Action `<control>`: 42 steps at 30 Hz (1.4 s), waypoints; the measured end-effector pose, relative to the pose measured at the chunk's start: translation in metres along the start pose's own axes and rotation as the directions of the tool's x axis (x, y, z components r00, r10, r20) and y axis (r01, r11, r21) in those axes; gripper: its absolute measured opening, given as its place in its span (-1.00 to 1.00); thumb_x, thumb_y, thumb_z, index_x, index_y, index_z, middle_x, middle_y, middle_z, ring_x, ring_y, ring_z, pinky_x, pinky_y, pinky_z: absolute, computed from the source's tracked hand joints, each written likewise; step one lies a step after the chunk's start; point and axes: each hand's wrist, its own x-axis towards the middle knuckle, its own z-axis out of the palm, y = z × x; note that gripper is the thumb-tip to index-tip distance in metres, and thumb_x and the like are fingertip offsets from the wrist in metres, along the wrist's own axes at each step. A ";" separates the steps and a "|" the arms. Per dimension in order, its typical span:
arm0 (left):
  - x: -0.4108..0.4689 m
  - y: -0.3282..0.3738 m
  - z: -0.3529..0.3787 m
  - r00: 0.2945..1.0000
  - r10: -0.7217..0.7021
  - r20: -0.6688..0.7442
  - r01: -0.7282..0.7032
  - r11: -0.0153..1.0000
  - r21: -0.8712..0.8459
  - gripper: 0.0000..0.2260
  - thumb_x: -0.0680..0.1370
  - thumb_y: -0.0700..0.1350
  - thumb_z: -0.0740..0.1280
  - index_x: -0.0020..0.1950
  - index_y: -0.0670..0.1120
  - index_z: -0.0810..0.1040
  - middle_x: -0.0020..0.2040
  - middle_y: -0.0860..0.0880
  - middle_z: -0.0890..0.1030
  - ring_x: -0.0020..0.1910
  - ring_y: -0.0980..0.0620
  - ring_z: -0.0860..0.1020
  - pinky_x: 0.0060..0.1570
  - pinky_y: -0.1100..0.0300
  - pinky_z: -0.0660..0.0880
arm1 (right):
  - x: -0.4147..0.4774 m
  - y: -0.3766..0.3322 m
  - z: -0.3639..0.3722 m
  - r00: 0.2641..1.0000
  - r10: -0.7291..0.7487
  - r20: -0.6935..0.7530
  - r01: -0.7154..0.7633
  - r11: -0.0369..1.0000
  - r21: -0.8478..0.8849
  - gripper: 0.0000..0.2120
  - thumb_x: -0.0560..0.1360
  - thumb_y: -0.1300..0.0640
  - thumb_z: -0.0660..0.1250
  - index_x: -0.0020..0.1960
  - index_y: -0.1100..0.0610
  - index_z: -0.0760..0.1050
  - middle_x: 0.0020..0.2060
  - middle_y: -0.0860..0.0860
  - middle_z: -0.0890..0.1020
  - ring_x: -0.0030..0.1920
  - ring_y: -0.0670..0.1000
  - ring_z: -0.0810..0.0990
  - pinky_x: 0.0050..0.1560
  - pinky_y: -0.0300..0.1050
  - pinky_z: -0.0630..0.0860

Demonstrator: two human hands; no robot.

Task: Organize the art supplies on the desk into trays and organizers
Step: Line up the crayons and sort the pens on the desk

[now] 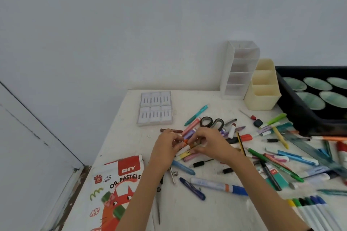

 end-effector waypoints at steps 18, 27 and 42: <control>-0.018 0.064 0.012 0.964 -0.034 -0.263 -0.029 0.972 -0.233 -0.80 0.54 -0.16 0.32 0.15 -0.08 0.54 0.01 -0.03 0.51 -0.15 0.23 0.52 -0.19 0.51 0.44 | -0.067 0.001 -0.033 0.963 0.111 -0.244 0.032 0.856 0.517 -0.80 0.43 0.26 0.43 0.02 0.06 0.62 -0.13 0.00 0.66 -0.12 -0.06 0.63 -0.05 -0.24 0.58; -0.052 0.119 0.056 0.975 -0.181 -0.125 0.088 0.842 -0.532 -0.83 0.49 -0.13 0.40 0.07 0.00 0.59 -0.08 0.08 0.65 -0.14 0.21 0.60 -0.20 0.42 0.51 | -0.129 0.018 -0.068 0.946 0.272 -0.176 -0.004 0.552 0.834 -0.82 0.53 0.16 0.28 0.06 0.24 0.54 -0.09 0.17 0.69 -0.05 0.19 0.66 -0.03 0.06 0.61; -0.131 0.160 0.111 0.934 -0.344 -0.093 0.198 0.717 -0.669 -0.85 0.50 -0.19 0.38 0.05 -0.06 0.61 -0.11 0.00 0.66 -0.14 0.12 0.62 -0.14 0.25 0.57 | -0.222 0.059 -0.076 0.950 0.243 -0.194 -0.006 0.638 0.770 -0.66 0.40 0.39 0.39 0.15 0.22 0.50 -0.02 0.12 0.65 -0.17 0.02 0.66 -0.17 -0.19 0.60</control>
